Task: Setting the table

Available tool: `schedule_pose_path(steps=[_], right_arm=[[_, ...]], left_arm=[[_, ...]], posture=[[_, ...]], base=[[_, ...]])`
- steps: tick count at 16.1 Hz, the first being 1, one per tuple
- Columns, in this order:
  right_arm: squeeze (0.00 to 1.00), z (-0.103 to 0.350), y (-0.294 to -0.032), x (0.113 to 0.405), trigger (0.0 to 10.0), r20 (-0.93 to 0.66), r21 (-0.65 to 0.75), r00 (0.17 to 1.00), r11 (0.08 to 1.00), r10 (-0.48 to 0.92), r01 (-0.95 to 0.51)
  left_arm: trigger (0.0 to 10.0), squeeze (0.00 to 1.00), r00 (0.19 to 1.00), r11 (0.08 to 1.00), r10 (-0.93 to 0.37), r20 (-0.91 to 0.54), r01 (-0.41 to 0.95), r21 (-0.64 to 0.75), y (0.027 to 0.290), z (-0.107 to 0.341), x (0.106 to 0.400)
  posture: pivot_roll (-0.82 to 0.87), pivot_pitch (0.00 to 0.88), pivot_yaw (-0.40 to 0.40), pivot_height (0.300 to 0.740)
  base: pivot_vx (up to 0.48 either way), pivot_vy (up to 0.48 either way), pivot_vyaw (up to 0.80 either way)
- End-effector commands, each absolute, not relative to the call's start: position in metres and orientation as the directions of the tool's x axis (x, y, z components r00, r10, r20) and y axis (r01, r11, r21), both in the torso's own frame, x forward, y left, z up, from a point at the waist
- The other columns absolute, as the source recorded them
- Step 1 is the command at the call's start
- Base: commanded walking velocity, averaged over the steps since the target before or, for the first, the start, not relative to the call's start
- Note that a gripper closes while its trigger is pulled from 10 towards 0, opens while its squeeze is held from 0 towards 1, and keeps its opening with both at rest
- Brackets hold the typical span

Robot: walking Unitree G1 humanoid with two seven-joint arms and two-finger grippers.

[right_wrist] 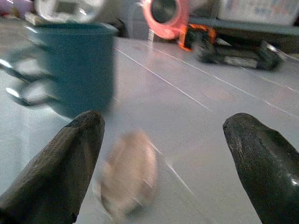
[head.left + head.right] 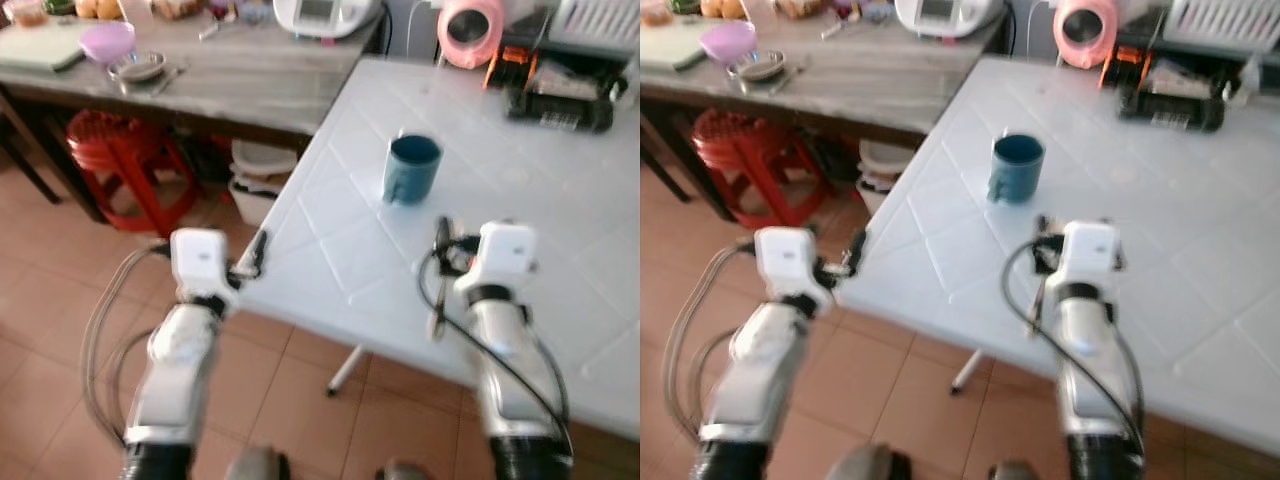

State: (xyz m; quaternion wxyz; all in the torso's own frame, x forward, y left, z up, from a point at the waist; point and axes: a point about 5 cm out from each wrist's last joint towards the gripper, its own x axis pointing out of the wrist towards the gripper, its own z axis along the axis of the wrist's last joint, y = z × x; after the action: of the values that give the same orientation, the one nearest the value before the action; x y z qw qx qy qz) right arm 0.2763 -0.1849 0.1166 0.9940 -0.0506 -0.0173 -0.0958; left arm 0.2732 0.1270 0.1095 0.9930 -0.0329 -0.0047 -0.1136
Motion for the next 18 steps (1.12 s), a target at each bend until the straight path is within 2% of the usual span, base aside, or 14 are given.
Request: schedule_pose_path(steps=[1,7,10,15,18], right_arm=[[0.0,0.119,-0.179,0.278,10.0,0.043,-0.084,0.983,0.98,-0.178,0.181],[0.0,0.1,-0.165,0.263,10.0,-0.098,-0.034,0.983,0.988,-0.156,0.153],[0.0,0.09,-0.166,0.264,10.0,-0.201,-0.033,0.968,0.989,-0.149,0.146],[0.0,0.095,-0.173,0.282,10.0,-0.22,-0.056,0.967,0.991,-0.13,0.121],[0.0,0.093,-0.165,0.286,10.0,-0.302,-0.048,0.949,0.996,-0.089,0.078]], left_arm=[[10.0,0.0,0.974,0.973,-0.225,0.0,0.224,-0.055,0.131,0.107,0.273],[10.0,0.0,0.96,0.96,-0.275,-0.04,0.273,-0.063,0.128,0.102,0.27],[10.0,0.0,0.945,0.946,-0.321,-0.056,0.318,-0.065,0.123,0.1,0.27],[10.0,0.0,0.942,0.944,-0.328,-0.069,0.324,-0.067,0.122,0.098,0.269],[10.0,0.0,0.942,0.944,-0.327,-0.073,0.323,-0.065,0.122,0.098,0.269]], posture=[[0.02,0.028,0.05,0.74],[0.01,0.039,0.062,0.74],[0.01,0.04,0.066,0.74],[0.01,0.046,0.065,0.74],[0.01,0.047,0.063,0.74]], base=[[0.0,0.0,0.0],[0.0,0.0,0.0],[0.0,0.0,0.0],[0.0,0.0,0.0],[0.0,0.0,0.0]])
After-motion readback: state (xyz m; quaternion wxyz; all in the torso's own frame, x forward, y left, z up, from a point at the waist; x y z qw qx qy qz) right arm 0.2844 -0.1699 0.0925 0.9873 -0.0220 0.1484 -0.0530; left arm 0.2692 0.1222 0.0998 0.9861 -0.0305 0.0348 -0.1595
